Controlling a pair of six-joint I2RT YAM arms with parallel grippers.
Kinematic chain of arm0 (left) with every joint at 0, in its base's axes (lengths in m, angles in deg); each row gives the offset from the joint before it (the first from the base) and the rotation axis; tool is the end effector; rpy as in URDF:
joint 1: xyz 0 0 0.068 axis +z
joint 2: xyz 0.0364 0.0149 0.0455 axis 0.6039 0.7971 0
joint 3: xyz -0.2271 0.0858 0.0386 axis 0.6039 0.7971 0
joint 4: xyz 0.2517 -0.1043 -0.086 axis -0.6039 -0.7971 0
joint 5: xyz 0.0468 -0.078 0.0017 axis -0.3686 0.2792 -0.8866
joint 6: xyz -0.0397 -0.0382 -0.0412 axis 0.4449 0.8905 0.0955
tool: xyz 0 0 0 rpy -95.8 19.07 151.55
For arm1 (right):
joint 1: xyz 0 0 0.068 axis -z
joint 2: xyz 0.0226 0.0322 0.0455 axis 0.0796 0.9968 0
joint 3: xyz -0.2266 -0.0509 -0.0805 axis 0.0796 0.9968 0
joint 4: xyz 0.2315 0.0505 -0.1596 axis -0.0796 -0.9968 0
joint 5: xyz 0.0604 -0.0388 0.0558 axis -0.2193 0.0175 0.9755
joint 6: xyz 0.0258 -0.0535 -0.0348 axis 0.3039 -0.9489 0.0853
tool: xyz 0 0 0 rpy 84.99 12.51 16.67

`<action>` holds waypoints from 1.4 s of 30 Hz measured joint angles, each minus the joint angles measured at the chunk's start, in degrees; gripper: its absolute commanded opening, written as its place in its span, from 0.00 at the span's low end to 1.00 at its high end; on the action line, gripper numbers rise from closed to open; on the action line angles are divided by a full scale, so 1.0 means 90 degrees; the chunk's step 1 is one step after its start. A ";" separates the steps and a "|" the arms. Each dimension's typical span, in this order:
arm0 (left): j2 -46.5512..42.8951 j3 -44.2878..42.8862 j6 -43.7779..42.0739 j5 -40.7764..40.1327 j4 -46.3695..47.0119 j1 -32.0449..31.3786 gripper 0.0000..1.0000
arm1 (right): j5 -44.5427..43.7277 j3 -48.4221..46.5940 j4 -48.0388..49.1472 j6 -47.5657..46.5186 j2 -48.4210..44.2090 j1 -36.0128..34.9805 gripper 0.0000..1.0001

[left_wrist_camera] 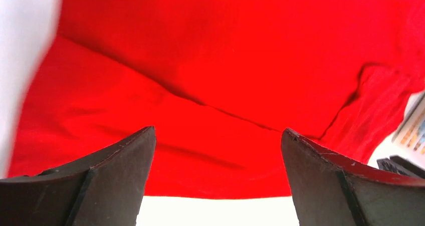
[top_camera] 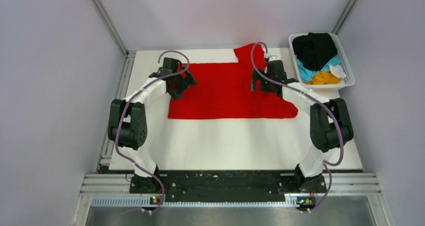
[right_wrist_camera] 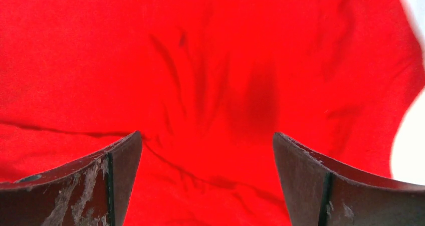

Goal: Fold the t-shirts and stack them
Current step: Fold the flattened tshirt in 1/3 of the way

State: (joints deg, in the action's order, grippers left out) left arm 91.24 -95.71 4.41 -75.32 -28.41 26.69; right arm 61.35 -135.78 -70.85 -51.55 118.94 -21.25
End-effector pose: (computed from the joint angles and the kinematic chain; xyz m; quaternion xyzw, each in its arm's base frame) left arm 0.4065 -0.0777 0.1789 -0.2979 0.8956 -0.1814 0.2763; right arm 0.4013 0.1144 0.1741 0.0008 0.9101 0.0648 0.4092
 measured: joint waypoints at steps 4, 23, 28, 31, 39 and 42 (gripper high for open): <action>0.0539 0.0027 -0.0066 0.0420 0.0214 -0.0277 0.99 | 0.0432 0.0544 0.0253 0.0296 0.0070 0.0000 0.99; -0.1387 0.3298 0.0340 0.0272 0.1744 -0.0529 0.99 | 0.0585 0.3793 0.0058 0.2589 -0.2603 -0.0845 0.96; -0.2557 0.4335 0.0634 0.0078 0.1651 -0.0913 0.99 | 0.0323 0.4595 -0.1180 0.3196 -0.4218 -0.1214 0.96; -0.3223 0.4796 0.0889 -0.0104 0.1413 -0.1190 0.99 | 0.0313 0.4835 -0.1664 0.3373 -0.4923 -0.1217 0.97; -0.4595 0.5445 0.1326 -0.0316 0.0551 -0.1307 0.99 | 0.0153 0.4860 -0.2042 0.3203 -0.5659 -0.1217 0.99; -0.4782 0.5384 0.1294 -0.0483 0.0022 -0.1309 0.99 | 0.0022 0.4605 -0.2108 0.2999 -0.5629 -0.1217 0.99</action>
State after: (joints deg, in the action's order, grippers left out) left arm 48.21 -47.25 16.06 -79.67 -28.21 14.91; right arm 61.55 -94.34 -89.82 -24.56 68.27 -32.20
